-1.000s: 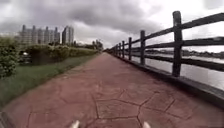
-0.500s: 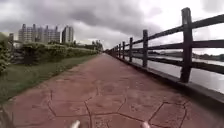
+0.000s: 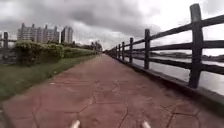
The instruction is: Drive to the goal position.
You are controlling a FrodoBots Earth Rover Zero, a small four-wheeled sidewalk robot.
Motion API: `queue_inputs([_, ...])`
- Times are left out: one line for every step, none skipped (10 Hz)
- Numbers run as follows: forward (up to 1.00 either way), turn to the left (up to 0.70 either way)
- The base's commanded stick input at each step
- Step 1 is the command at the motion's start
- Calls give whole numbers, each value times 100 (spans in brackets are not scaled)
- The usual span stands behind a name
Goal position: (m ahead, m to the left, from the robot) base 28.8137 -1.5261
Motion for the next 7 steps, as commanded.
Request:
queue_inputs([50,0])
queue_inputs([50,0])
queue_inputs([50,0])
queue_inputs([50,0])
queue_inputs([50,0])
queue_inputs([50,0])
queue_inputs([50,0])
